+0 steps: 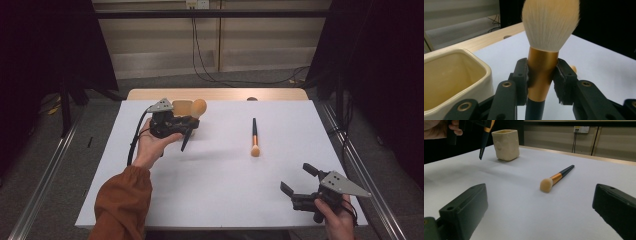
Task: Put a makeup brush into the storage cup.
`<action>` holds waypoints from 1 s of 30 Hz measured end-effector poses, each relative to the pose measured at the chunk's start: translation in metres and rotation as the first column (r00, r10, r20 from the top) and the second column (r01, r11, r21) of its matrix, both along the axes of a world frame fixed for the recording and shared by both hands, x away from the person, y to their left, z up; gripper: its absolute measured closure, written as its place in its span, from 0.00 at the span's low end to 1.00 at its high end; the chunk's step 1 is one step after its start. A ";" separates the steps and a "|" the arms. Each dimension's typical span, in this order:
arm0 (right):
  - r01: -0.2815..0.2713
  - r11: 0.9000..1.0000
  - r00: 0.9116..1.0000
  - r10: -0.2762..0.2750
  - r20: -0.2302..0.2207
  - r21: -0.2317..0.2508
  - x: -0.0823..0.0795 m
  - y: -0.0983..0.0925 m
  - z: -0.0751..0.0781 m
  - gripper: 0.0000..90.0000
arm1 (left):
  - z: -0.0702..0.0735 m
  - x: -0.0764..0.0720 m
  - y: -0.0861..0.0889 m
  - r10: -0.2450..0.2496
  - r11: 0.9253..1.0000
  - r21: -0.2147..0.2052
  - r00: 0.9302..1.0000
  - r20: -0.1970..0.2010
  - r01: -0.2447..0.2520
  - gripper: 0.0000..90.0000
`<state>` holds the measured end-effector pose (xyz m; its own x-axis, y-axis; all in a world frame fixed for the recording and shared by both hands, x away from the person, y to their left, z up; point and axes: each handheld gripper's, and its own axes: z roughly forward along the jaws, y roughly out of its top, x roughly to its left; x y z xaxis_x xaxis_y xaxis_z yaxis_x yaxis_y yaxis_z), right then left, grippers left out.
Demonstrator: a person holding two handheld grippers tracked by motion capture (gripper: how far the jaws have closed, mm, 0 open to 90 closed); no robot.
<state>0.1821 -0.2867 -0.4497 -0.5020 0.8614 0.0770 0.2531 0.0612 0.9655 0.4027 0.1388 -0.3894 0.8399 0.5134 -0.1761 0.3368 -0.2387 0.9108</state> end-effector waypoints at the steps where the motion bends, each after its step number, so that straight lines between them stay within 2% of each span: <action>1: -0.003 1.000 1.000 0.003 0.002 -0.002 0.000 0.000 0.000 0.00 | 0.002 -0.001 0.001 0.000 1.000 -0.011 1.000 0.005 0.000 0.74; 2: -0.004 1.000 1.000 0.004 0.001 -0.001 0.000 0.000 0.000 0.00 | 0.004 -0.001 0.001 0.002 1.000 -0.025 1.000 0.006 -0.002 0.74; 7: 0.003 1.000 1.000 -0.003 0.000 0.003 0.000 0.000 0.000 0.00 | 0.017 0.000 0.005 0.020 0.999 -0.036 0.999 0.044 -0.019 0.74; 13: 0.004 1.000 1.000 -0.004 -0.002 0.003 0.001 -0.001 0.000 0.00 | 0.031 0.002 0.010 0.036 0.997 -0.065 0.997 0.067 -0.032 0.74; 16: 0.003 1.000 1.000 -0.003 -0.006 -0.002 0.000 -0.001 0.000 0.00 | 0.038 0.006 0.011 0.054 0.995 -0.084 0.997 0.050 -0.050 0.74; 19: 0.003 1.000 1.000 -0.003 -0.003 0.000 0.000 0.000 0.000 0.00 | 0.046 0.008 0.013 0.063 0.994 -0.090 0.997 0.052 -0.058 0.74; 24: 0.005 1.000 1.000 -0.005 -0.009 -0.002 0.000 0.000 0.000 0.00 | 0.059 0.010 0.016 0.064 0.994 -0.091 0.995 0.075 -0.057 0.74; 30: 0.004 1.000 1.000 -0.004 -0.008 -0.003 0.001 -0.001 0.000 0.00 | 0.065 0.015 0.017 0.089 0.991 -0.103 0.992 0.092 -0.080 0.74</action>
